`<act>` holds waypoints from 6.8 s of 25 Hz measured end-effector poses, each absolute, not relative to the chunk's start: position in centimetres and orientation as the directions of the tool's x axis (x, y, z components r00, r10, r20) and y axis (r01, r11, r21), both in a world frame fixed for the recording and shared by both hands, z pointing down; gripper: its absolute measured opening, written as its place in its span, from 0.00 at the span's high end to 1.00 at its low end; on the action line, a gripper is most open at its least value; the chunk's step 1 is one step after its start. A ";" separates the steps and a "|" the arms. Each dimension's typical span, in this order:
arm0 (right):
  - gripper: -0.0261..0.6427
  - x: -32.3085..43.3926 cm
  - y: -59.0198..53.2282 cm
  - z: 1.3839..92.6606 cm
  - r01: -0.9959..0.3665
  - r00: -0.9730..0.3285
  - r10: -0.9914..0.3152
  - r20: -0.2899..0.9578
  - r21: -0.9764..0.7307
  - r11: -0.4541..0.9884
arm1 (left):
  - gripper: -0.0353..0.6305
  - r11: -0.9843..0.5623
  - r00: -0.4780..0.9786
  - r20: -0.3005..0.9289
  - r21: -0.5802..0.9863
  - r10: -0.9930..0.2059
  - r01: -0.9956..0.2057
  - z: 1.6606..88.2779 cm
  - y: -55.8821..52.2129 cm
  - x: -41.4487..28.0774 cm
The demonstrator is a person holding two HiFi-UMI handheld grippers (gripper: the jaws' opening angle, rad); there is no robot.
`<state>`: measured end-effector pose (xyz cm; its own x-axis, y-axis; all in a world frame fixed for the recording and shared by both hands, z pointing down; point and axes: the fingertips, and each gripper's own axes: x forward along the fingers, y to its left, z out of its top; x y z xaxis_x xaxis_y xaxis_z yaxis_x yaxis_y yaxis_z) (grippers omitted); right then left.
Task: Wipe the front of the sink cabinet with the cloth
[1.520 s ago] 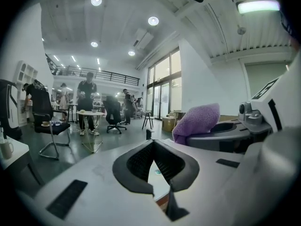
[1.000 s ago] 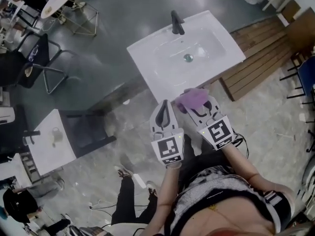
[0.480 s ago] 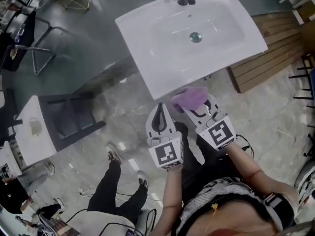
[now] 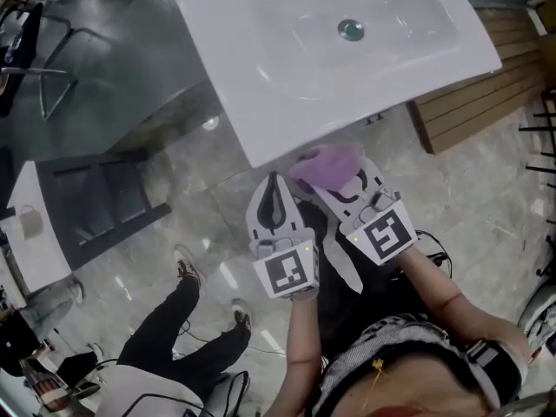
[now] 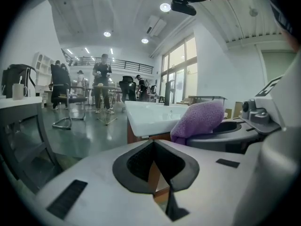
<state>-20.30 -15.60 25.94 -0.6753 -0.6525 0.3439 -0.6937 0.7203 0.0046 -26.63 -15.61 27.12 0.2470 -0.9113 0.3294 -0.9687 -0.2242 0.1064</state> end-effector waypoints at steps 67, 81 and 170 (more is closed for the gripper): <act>0.69 -23.7 -16.2 37.2 -0.734 -0.618 -0.782 0.073 0.303 0.608 | 0.95 -0.182 0.182 0.102 0.010 -0.978 -0.983 42.5 -14.3 -26.8; 0.69 -22.8 -16.6 37.0 -0.732 -0.634 -0.773 0.028 0.302 0.611 | 0.95 -0.184 0.186 0.103 0.026 -0.977 -0.983 42.3 -15.0 -25.8; 0.69 -16.4 -16.5 42.9 -0.699 -0.625 -0.758 0.184 0.299 0.649 | 0.94 -0.290 0.290 0.147 0.023 -0.946 -0.957 44.3 -15.2 -23.6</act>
<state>-16.36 -16.48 42.86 -0.6255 -0.7583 0.1838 -0.6991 0.6493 0.2994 -23.63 -15.18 44.31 0.2900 -0.9457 0.1465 -0.9568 -0.2898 0.0231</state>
